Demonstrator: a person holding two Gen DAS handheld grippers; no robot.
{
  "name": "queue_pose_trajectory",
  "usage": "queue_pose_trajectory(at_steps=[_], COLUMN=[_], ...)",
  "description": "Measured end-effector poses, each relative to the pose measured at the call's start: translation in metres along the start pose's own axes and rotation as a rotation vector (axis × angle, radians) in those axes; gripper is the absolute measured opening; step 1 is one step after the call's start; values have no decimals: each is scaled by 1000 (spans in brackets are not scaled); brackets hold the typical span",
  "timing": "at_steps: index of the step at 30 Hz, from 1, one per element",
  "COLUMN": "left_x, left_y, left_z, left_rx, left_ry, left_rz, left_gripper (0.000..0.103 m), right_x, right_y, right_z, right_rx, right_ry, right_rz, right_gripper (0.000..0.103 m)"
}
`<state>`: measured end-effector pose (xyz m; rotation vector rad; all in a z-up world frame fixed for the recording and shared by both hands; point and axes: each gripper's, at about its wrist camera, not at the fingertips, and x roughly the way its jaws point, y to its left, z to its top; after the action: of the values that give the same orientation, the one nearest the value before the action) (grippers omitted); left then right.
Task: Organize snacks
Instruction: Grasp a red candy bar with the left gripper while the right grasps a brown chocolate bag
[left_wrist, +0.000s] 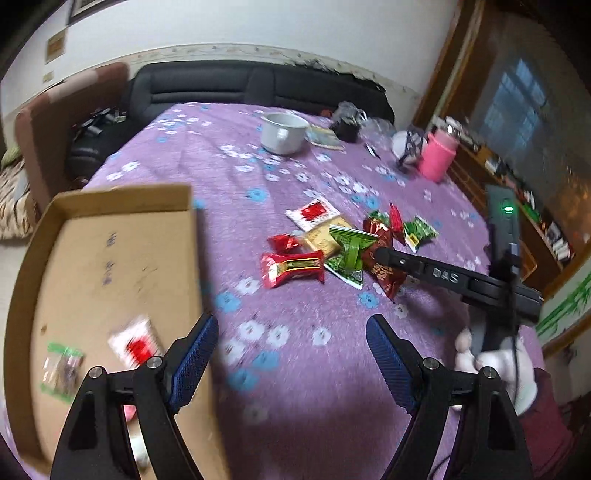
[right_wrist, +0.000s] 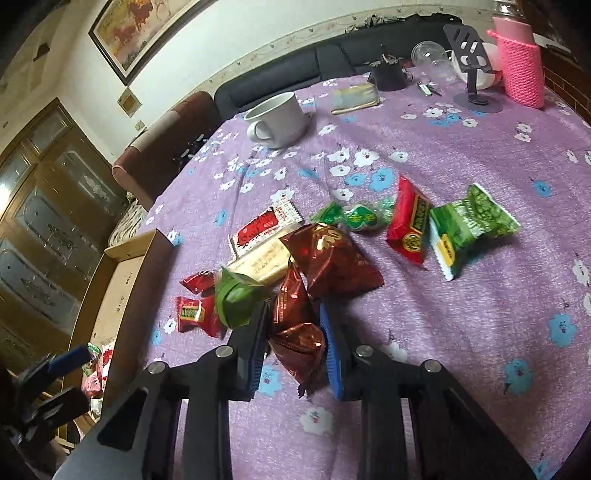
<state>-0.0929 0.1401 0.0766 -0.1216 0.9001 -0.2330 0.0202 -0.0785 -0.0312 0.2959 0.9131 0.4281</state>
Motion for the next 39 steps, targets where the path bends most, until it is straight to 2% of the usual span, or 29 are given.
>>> queue_pose_trajectory(at_steps=[6,11,12,13,14,16,20,24,28,30,35,39], left_x=[53,101,108,113,117,114,104,97,104,101,70,35], left_y=[-28,-39,-41,-43,-43,-42,-50,-55,-57,-56,-37,-15], left_z=[36,46,43,40,37,36,24,21,21,21,21,17], left_rx=[187,324,358,382,387,355,367,370,351,323,198,108], left_ry=[59,133,150,168,197,208,221,201,179,161,106,51], left_rz=[38,131,147,147,127,82,73,68,106,110,17,-21], left_gripper=[85,84,82,67,58,42,42,43,42,38,36,36], right_x=[-10,-15,-16,-16,-17,-18,-18,-20,-21,-22,-31,-39], right_y=[-15,-21,-22,-23,-24,-24,-24,-22,-22,-22,-26,-26], right_z=[5,8,8,9,10,10,9,9,8,9,10,11], right_rx=[41,46,49,52,53,56,63,57,57,66,86,89], right_ry=[-18,-21,-22,-23,-23,-25,-25,-31,-35,-40,-82,-115], right_rz=[50,69,70,71,72,69,75,79,80,92,127,158], right_gripper=[27,27,27,27,27,27,27,27,27,27,27,27])
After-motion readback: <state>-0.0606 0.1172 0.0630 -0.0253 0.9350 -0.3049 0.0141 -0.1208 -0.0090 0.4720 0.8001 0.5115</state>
